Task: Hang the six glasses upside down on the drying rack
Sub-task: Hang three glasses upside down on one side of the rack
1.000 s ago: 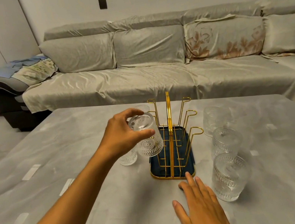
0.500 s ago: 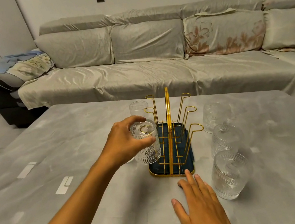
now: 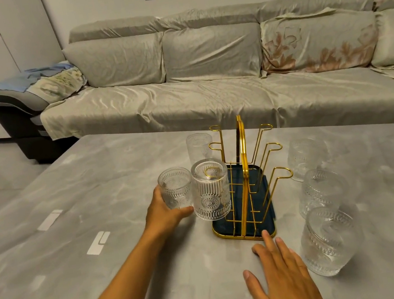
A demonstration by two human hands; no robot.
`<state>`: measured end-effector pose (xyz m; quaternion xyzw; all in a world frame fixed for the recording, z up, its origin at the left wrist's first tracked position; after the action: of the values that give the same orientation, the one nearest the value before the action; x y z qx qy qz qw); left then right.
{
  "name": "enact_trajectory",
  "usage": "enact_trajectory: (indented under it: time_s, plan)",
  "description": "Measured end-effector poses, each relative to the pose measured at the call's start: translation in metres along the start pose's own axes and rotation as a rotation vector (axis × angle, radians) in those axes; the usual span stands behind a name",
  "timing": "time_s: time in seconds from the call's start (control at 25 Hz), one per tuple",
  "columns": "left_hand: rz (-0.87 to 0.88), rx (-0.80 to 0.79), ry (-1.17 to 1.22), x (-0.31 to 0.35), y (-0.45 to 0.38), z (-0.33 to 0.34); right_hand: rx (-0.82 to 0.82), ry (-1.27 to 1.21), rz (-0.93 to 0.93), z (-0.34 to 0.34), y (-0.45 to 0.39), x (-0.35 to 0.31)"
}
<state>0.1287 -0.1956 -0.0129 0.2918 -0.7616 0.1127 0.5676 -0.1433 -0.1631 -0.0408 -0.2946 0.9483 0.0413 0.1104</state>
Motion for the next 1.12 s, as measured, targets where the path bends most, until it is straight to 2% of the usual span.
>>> enact_trajectory:
  time_s: [0.08,0.24,0.44,0.56,0.72,0.92,1.12]
  plan:
    - [-0.022,0.064,-0.058,-0.003,-0.004,-0.006,-0.003,0.004,-0.008,0.001,-0.002,-0.001]
    - [-0.019,0.091,0.033,0.027,-0.012,-0.054,-0.025,0.010,-0.014,0.005,-0.005,0.002]
    - [0.242,0.006,-0.100,0.146,-0.003,-0.106,0.000,0.029,-0.013,0.004,-0.004,0.002]
    - [0.341,-0.031,-0.198,0.198,0.003,-0.083,0.000,0.033,-0.015,0.003,-0.004,-0.001]
    - [0.418,-0.091,-0.395,0.228,0.006,-0.032,0.004,0.022,-0.025,0.001,-0.004,-0.001]
    - [0.463,-0.177,-0.608,0.228,0.004,0.010,-0.011,0.036,-0.022,0.002,-0.005,0.000]
    - [0.421,-0.231,-0.691,0.213,-0.007,0.031,-0.041,0.043,-0.030,0.004,-0.008,0.001]
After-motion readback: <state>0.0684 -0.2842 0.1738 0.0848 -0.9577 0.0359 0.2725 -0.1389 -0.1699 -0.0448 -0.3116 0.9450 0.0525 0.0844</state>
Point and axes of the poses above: each hand's wrist, its own y-axis away from the middle knuckle, its own z-axis out of the palm, x = y × z, the point moved 7 cm from there along -y, towards the middle knuckle, and after that the axes turned 9 degrees about -z, right-handed, at the moved point
